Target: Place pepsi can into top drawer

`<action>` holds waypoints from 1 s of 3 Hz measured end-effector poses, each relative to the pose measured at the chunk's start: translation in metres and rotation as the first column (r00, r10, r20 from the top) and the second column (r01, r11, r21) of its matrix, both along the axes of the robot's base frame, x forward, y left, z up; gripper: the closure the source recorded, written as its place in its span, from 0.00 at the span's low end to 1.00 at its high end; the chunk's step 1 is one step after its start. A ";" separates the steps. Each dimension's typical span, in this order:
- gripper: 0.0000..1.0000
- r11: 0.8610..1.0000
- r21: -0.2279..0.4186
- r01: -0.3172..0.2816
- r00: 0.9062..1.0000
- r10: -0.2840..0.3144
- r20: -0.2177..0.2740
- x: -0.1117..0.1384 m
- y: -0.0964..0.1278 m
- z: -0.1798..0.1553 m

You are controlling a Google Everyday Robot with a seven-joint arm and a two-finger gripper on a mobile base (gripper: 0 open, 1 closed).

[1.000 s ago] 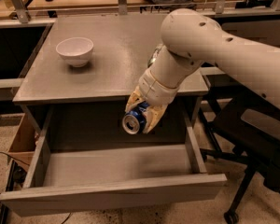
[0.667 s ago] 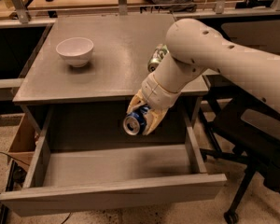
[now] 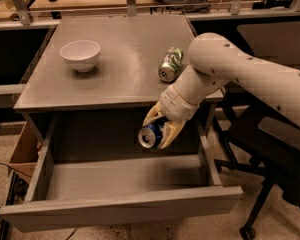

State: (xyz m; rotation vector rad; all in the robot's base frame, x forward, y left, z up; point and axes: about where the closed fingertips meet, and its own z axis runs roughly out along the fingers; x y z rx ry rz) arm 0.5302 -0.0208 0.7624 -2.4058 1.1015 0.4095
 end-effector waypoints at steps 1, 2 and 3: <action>1.00 1.000 0.000 0.000 1.000 0.000 0.000 0.000 0.000 0.000; 1.00 1.000 0.006 0.006 1.000 -0.006 -0.020 0.004 -0.003 -0.005; 1.00 0.999 0.029 0.034 0.996 -0.031 -0.081 0.007 -0.014 -0.024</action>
Offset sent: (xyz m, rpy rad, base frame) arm 0.0111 -0.0094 -0.0117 0.0164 0.0494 -0.0218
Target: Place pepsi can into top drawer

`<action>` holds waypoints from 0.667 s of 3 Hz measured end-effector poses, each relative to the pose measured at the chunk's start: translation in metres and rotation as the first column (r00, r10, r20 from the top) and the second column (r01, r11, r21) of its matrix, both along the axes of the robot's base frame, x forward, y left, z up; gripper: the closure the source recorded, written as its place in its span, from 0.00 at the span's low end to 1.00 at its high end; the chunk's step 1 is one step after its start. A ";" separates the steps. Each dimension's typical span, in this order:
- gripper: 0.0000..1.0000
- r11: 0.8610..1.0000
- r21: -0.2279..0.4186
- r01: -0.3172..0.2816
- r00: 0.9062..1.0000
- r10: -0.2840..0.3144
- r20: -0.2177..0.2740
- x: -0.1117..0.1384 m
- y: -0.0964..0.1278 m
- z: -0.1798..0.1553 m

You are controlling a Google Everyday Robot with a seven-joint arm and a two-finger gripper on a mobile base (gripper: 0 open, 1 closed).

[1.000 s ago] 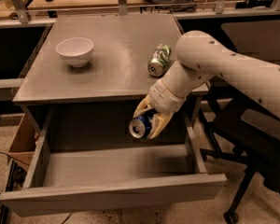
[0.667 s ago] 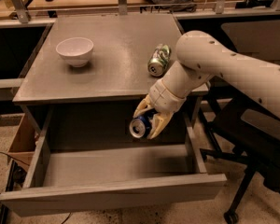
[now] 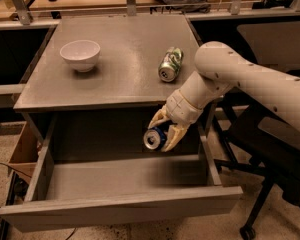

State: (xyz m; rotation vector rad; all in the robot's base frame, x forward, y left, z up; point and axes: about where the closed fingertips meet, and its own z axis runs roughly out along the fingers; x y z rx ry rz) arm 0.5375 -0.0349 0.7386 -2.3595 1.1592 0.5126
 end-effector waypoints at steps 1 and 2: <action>1.00 0.998 0.037 0.042 0.996 -0.039 -0.082 0.001 -0.013 -0.028; 1.00 0.996 0.055 0.068 0.992 -0.062 -0.112 -0.001 -0.020 -0.039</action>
Offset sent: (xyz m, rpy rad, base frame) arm -0.0029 -0.0313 -0.0485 0.0830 0.1384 -0.1010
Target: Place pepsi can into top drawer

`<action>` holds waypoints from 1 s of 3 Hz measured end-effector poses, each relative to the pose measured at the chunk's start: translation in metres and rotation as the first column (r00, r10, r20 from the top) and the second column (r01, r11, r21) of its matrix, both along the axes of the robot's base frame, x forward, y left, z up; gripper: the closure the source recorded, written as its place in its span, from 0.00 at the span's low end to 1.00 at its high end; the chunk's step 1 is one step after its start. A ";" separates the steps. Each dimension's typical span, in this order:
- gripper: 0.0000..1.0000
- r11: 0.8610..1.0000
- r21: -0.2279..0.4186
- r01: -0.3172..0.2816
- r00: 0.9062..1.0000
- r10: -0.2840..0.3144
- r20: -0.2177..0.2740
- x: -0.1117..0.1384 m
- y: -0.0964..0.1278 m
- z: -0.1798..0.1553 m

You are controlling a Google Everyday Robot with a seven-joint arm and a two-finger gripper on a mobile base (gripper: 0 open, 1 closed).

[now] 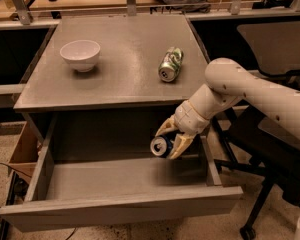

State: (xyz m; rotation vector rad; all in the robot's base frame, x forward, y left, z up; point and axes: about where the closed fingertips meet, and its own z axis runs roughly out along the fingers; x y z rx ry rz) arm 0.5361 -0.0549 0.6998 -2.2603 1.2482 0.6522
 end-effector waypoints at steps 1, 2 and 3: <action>1.00 1.000 0.009 0.008 1.000 -0.008 -0.001 -0.001 0.000 -0.001; 1.00 1.000 0.017 0.019 1.000 -0.019 0.005 -0.004 0.001 0.001; 0.82 0.999 0.026 0.030 0.999 -0.030 0.011 -0.008 0.001 0.003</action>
Offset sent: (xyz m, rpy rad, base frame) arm -0.0079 -0.0005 0.0061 0.0266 -0.0219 -0.0416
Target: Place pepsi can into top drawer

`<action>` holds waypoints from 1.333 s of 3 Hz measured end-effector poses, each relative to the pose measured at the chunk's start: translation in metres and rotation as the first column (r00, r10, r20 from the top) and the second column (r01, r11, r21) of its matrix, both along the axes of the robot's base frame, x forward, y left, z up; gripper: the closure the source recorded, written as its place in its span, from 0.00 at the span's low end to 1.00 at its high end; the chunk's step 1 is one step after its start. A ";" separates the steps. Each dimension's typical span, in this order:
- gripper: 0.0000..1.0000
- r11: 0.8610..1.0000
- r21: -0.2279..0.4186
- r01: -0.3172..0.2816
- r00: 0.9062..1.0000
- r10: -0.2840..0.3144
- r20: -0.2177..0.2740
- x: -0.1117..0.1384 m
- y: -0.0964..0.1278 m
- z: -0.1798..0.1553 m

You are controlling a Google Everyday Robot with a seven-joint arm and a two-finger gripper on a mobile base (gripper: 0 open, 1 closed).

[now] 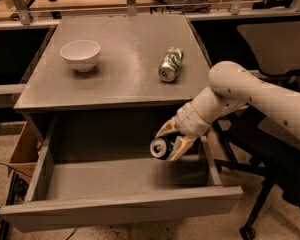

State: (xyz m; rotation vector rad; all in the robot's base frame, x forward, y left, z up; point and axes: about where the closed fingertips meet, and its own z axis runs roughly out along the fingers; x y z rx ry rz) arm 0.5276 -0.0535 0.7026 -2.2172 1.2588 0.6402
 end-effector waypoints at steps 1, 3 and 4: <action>0.59 1.000 0.004 0.008 1.000 -0.008 0.012 -0.005 0.000 0.004; 0.12 1.000 0.013 0.013 1.000 -0.013 0.021 -0.013 0.000 0.006; 0.00 1.000 0.015 0.013 1.000 -0.013 0.021 -0.013 0.000 0.006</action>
Offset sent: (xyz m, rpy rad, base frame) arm -0.0141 -0.0033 0.0103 0.0123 -0.0329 -0.0240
